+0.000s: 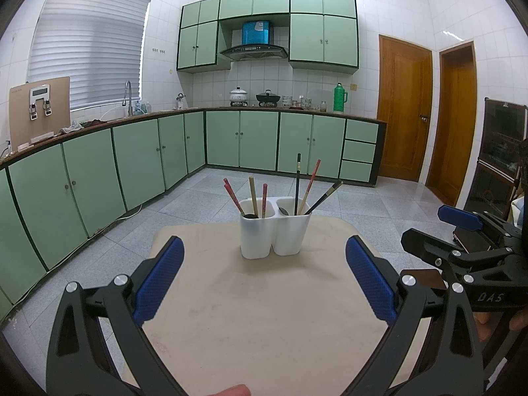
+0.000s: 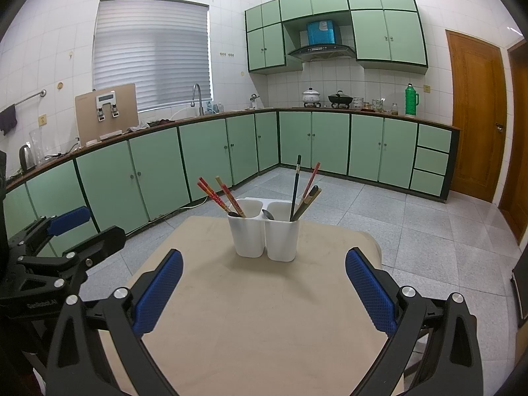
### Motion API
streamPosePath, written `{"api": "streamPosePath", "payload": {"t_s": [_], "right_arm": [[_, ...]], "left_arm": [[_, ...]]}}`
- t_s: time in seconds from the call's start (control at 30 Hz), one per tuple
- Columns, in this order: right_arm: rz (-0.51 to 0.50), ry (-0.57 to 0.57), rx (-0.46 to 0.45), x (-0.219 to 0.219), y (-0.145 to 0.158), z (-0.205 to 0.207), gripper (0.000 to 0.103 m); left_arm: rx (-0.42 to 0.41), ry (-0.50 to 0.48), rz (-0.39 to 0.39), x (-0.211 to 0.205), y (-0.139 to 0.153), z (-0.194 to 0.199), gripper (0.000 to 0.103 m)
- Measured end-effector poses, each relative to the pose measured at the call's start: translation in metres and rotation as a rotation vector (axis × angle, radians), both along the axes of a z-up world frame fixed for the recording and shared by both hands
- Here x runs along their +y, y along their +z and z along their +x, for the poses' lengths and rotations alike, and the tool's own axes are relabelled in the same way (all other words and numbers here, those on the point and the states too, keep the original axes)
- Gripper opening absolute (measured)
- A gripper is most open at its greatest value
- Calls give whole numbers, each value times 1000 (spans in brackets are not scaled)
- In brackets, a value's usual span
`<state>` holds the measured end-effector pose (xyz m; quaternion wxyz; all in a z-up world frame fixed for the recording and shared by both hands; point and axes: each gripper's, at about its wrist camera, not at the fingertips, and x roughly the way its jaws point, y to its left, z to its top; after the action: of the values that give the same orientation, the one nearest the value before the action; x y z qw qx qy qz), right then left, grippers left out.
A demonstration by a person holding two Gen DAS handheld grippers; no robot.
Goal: Organize utensils
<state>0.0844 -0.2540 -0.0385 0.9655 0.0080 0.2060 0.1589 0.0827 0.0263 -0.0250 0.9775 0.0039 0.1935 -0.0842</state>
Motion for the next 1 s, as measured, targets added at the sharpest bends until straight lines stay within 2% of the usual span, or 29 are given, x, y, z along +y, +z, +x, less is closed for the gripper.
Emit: {"api": "streamPosePath", "payload": {"t_s": [0.73,1.0], "right_arm": [[0,1,0,0,1,0,97],[-5,0,5,-2,-7,1,97]], "left_arm": [[0,-1,2,1,0,-1,96],[3,-2,-1,2,1,-2,96]]}}
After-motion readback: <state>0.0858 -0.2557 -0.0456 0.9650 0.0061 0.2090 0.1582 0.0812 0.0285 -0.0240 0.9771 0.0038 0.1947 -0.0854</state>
